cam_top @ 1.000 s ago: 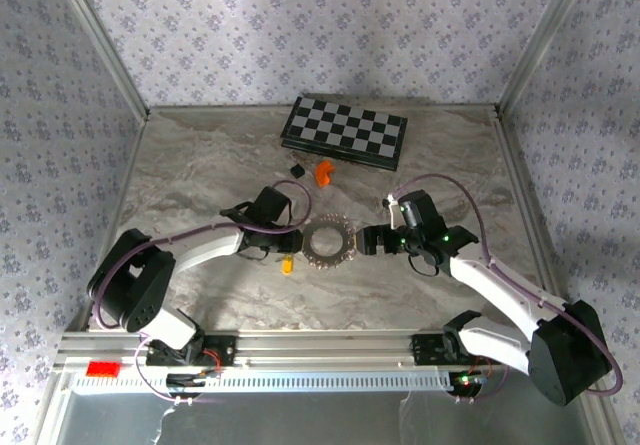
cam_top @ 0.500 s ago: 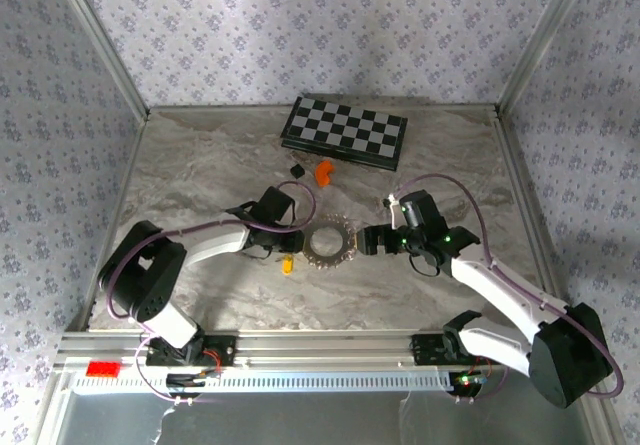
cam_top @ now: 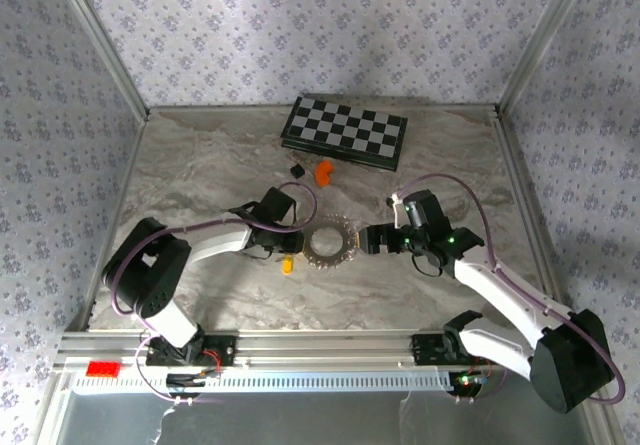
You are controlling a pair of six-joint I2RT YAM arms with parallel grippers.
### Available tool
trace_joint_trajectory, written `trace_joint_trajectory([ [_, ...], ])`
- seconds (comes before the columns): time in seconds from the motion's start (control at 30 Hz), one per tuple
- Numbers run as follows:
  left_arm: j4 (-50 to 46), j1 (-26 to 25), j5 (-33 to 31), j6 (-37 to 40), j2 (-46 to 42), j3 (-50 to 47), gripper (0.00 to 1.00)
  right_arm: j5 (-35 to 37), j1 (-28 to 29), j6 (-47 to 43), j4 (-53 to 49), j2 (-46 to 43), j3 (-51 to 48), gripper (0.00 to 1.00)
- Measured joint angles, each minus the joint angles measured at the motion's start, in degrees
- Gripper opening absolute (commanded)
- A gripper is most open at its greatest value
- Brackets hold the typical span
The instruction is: Put the keys on the keyring
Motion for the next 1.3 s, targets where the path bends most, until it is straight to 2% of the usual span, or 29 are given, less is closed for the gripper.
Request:
trace_joint_trajectory([
  [0.23,0.7,-0.04,0.02,0.0,0.33,0.07,0.14,0.0,-0.87,-0.26,-0.85,-1.6,0.0,1.0],
  [0.63,0.94,-0.11,0.46,0.0,0.33,0.66,0.03,-0.02,-2.25,-0.7,-1.33,-2.34,0.0,1.0],
  [0.67,0.94,-0.11,0.46,-0.02,0.33,0.66,0.0,-0.02,-2.45,-0.7,-1.4,-2.69,0.0,1.0],
  [0.9,0.7,-0.76,0.44,0.48,-0.76,0.66,0.0,-0.13,-3.17,-0.96,-2.38,-4.72,0.02,1.0],
  [1.0,0.68,-1.62,0.66,1.49,-3.87,0.66,0.0,-0.55,-3.17,-0.94,-3.06,-6.1,0.02,0.99],
  [1.3,2.14,-6.21,2.29,7.02,-21.4,0.63,0.0,-5.27,-3.28,-0.83,-4.0,-15.85,2.08,0.94],
])
